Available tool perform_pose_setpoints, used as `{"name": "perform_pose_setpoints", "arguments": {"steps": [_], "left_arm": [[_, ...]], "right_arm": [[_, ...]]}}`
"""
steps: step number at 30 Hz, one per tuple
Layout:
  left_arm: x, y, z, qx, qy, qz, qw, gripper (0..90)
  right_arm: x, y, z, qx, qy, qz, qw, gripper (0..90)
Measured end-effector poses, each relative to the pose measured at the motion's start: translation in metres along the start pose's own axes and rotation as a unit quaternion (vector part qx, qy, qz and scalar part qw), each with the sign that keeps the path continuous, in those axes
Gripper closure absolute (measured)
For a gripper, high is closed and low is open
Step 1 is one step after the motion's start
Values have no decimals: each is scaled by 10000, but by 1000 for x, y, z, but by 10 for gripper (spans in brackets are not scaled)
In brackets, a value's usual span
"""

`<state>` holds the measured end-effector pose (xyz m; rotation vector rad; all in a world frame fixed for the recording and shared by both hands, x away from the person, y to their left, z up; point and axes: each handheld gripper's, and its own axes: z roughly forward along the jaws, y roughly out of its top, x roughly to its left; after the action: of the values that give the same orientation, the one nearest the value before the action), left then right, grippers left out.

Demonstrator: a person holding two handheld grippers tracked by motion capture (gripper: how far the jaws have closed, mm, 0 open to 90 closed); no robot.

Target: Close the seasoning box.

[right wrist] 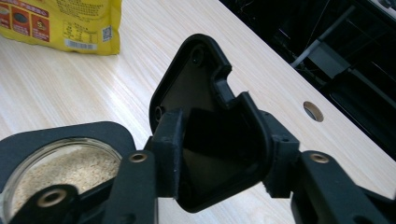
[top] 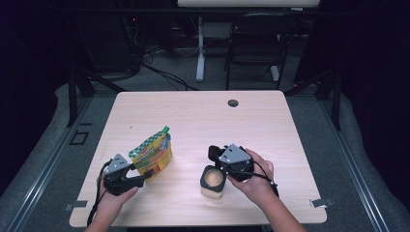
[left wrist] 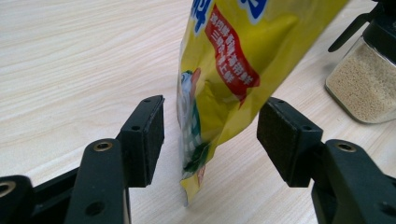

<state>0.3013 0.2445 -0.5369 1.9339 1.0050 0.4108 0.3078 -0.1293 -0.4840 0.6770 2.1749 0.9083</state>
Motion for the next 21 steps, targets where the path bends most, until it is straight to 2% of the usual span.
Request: {"name": "perform_pose_setpoints", "arguments": {"steps": [4, 10, 13, 21], "left_arm": [[-1, 2, -3, 39, -2, 45, 10000, 421], [-1, -2, -9, 28, 8, 29, 10000, 421], [-1, -3, -12, 29, 13, -16, 10000, 421], [-2, -7, -15, -59, 10, 19, 10000, 420]], "right_arm": [[4, 0, -5, -8, -31, -149, 9999, 629], [19, 0, -15, -44, -160, -484, 9987, 687], [27, -2, -19, -69, -80, -510, 9986, 662], [45, -8, -31, -246, 205, -316, 9990, 567]]}}
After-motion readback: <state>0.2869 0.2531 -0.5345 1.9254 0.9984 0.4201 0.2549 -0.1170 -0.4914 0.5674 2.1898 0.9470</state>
